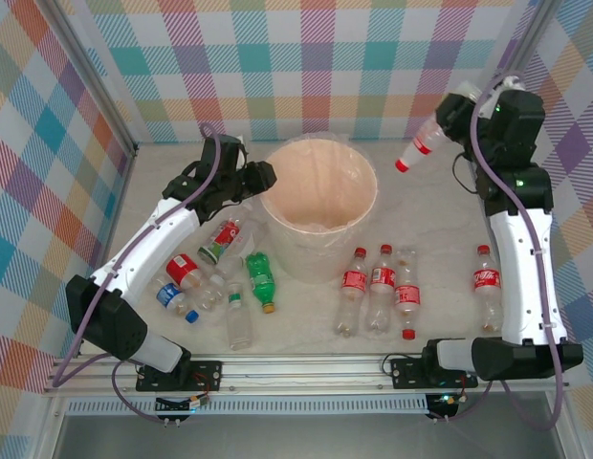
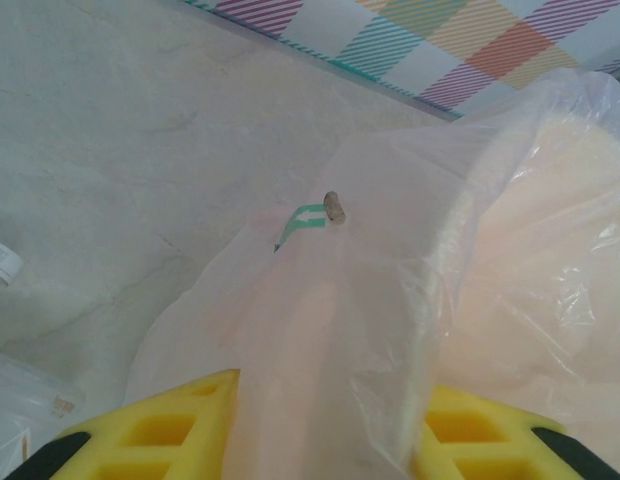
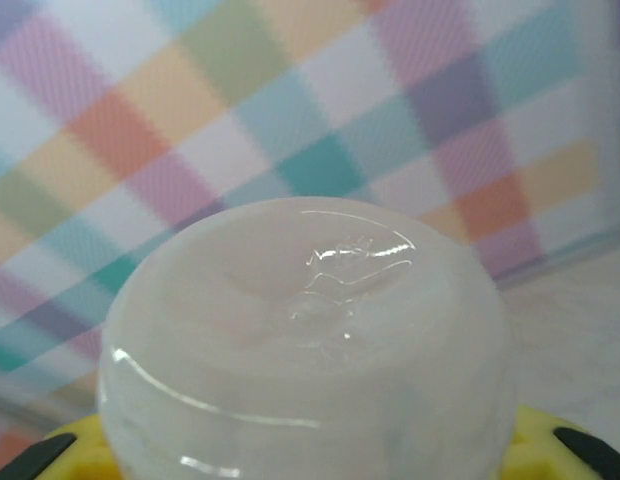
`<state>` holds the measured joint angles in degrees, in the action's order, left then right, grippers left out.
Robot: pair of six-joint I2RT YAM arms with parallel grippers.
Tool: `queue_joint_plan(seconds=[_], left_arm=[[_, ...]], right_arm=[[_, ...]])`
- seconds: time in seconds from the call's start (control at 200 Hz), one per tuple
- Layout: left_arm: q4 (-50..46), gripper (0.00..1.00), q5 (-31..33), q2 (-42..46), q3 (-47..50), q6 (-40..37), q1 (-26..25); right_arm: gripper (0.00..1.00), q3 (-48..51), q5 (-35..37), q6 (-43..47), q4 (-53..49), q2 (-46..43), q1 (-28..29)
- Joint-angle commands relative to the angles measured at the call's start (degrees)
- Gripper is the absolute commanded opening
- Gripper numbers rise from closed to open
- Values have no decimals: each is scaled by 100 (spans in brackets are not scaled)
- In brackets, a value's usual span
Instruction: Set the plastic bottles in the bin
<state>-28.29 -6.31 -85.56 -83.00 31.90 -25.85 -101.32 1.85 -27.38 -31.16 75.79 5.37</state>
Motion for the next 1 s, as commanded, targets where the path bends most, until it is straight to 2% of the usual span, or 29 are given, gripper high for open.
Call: queue_joint_plan(seconds=[0.0, 0.14, 0.275, 0.415, 0.585, 0.74, 0.995], left_arm=[[-266, 36, 336, -256, 30, -164, -35], [-282, 35, 384, -338, -56, -163, -35], [-271, 35, 430, -409, -121, -159, -26], [-277, 34, 442, -469, -179, -172, -34], [-247, 34, 482, -496, -185, -190, -28], [-177, 34, 529, -446, -153, -191, -35], [-123, 34, 497, -480, -120, -203, -35]], right_arm=[[42, -505, -519, 408, -276, 443, 645], [42, -998, -963, 569, -533, 1006, 1480], [42, -1344, -937, 872, -1131, 1590, 2138], [42, -1199, -752, 1110, -1542, 1940, 2655], [44, -558, -721, 995, -1517, 2079, 2948], [48, -249, -162, 1104, -1655, 2291, 3320], [53, 492, -211, 798, -1232, 2489, 3357]])
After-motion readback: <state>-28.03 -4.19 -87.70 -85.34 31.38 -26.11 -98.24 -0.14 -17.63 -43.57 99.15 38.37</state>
